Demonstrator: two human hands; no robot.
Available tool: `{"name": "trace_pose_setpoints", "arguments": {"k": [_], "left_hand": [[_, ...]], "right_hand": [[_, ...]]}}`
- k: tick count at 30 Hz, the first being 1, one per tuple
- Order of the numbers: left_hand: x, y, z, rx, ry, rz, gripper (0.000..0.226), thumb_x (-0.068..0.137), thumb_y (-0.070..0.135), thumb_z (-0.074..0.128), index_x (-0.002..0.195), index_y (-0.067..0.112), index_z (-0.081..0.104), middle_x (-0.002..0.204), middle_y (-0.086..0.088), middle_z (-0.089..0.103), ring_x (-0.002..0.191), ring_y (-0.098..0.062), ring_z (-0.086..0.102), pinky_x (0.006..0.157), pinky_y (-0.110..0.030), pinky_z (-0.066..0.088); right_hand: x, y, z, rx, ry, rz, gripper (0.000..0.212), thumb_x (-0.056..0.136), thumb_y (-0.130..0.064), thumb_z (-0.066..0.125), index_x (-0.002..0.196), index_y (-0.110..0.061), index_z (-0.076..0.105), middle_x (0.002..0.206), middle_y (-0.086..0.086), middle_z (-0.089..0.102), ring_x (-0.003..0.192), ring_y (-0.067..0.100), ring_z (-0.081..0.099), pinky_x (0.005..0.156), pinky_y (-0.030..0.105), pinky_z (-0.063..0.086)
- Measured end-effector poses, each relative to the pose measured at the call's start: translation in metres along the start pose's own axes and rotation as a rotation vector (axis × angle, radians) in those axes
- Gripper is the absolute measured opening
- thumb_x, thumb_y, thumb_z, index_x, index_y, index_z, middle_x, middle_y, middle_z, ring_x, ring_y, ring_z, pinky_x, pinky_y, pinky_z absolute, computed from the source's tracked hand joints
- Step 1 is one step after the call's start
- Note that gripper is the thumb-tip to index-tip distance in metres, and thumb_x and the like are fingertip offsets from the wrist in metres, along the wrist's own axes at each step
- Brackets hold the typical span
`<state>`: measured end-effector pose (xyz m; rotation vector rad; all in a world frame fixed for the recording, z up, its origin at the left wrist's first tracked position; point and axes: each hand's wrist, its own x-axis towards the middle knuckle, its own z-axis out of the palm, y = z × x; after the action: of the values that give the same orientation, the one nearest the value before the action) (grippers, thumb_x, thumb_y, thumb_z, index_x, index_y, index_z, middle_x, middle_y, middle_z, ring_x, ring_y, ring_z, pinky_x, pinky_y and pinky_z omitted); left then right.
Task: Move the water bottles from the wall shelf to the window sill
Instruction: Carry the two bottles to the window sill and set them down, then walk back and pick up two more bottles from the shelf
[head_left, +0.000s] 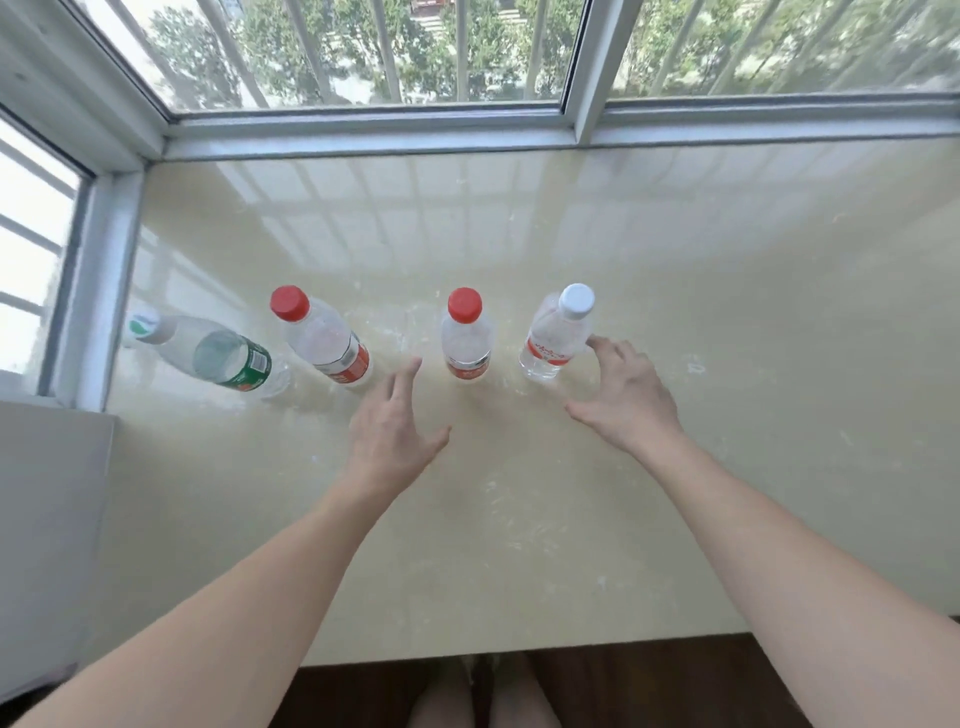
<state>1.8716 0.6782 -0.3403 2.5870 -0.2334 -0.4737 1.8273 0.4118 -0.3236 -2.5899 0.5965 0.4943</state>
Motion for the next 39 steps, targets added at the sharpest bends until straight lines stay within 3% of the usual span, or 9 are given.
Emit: {"name": "trace_pose_setpoints", "arguments": {"k": [3,9,15,21,25,29,32,39], "left_hand": [[-0.023,0.018,-0.036,0.149,0.077,0.103,0.080,0.077,0.039,0.073,0.147,0.020,0.038,0.131,-0.002,0.055,0.119,-0.029,0.053,0.090,-0.039,0.045],[-0.058,0.065,-0.121,0.215,0.251,0.198,0.072,0.080,0.046,0.065,0.143,0.020,0.043,0.134,-0.001,0.056,0.122,-0.026,0.052,0.095,-0.041,0.043],[-0.076,0.111,-0.218,0.386,0.369,0.338,0.071,0.082,0.056,0.055,0.144,0.023,0.041,0.140,0.000,0.053,0.128,-0.026,0.048,0.109,-0.043,0.034],[-0.104,0.148,-0.272,0.441,0.474,0.399,0.073,0.083,0.062,0.050,0.143,0.022,0.043,0.138,-0.001,0.056,0.126,-0.026,0.050,0.109,-0.043,0.036],[-0.112,0.162,-0.286,0.439,0.506,0.413,0.073,0.084,0.063,0.046,0.145,0.023,0.040,0.142,0.000,0.053,0.128,-0.025,0.049,0.110,-0.043,0.036],[-0.115,0.178,-0.293,0.431,0.510,0.427,0.073,0.083,0.066,0.038,0.144,0.025,0.041,0.139,0.001,0.056,0.125,-0.023,0.050,0.106,-0.042,0.039],[-0.116,0.191,-0.291,0.425,0.516,0.462,0.069,0.085,0.064,0.044,0.143,0.026,0.042,0.138,0.002,0.056,0.123,-0.022,0.052,0.107,-0.040,0.038],[-0.113,0.225,-0.272,0.400,0.452,0.643,0.065,0.084,0.062,0.044,0.139,0.026,0.047,0.137,0.004,0.057,0.124,-0.023,0.052,0.107,-0.041,0.038]], "right_hand": [[-0.032,-0.011,-0.037,-0.142,0.053,-0.066,0.069,0.081,-0.038,0.070,0.144,-0.023,0.045,0.133,0.005,0.053,0.121,0.028,0.050,0.098,0.039,0.042],[-0.091,-0.049,-0.114,-0.181,0.266,-0.210,0.051,0.085,-0.039,0.065,0.130,-0.017,0.059,0.121,0.007,0.061,0.110,0.031,0.056,0.090,0.040,0.044],[-0.138,-0.110,-0.209,-0.213,0.526,-0.401,0.049,0.084,-0.038,0.068,0.126,-0.012,0.063,0.115,0.013,0.065,0.107,0.036,0.059,0.089,0.043,0.046],[-0.177,-0.153,-0.257,-0.252,0.695,-0.489,0.046,0.085,-0.040,0.067,0.122,-0.013,0.065,0.118,0.011,0.066,0.108,0.033,0.060,0.092,0.043,0.049],[-0.192,-0.161,-0.264,-0.251,0.696,-0.499,0.049,0.086,-0.040,0.065,0.126,-0.013,0.064,0.124,0.013,0.066,0.111,0.034,0.061,0.098,0.045,0.047],[-0.204,-0.157,-0.268,-0.263,0.698,-0.477,0.048,0.086,-0.042,0.063,0.126,-0.017,0.064,0.121,0.009,0.066,0.108,0.031,0.061,0.095,0.042,0.049],[-0.211,-0.150,-0.270,-0.261,0.718,-0.455,0.047,0.084,-0.042,0.064,0.125,-0.017,0.065,0.118,0.007,0.067,0.106,0.030,0.061,0.093,0.041,0.050],[-0.234,-0.115,-0.278,-0.221,0.789,-0.269,0.051,0.082,-0.040,0.065,0.127,-0.016,0.064,0.121,0.007,0.065,0.110,0.032,0.061,0.093,0.043,0.051]]}}
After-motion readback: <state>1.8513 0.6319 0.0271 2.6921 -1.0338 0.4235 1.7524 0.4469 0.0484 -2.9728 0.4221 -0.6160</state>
